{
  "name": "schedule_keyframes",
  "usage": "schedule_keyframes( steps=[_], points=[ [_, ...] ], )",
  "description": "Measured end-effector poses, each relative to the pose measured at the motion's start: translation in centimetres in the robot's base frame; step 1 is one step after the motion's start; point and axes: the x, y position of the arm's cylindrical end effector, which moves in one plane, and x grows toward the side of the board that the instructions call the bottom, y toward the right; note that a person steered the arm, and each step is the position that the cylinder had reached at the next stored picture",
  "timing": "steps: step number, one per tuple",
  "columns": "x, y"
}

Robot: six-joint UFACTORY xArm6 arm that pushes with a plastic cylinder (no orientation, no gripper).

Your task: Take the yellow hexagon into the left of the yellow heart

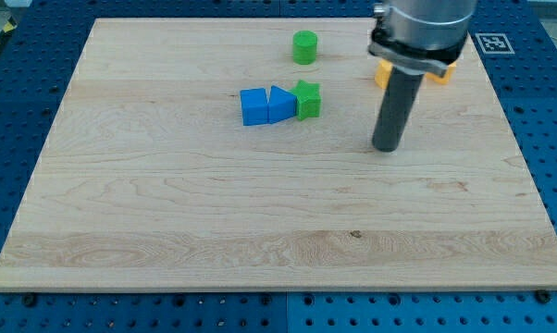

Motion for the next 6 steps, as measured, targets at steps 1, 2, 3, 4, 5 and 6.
schedule_keyframes(
  steps=[1, 2, 3, 4, 5, 6],
  points=[
    [-3.2, 0.2],
    [-6.3, -0.2],
    [-9.5, -0.6],
    [-10.4, -1.4],
    [-10.4, -2.3],
    [-11.2, -4.6]
  ],
)
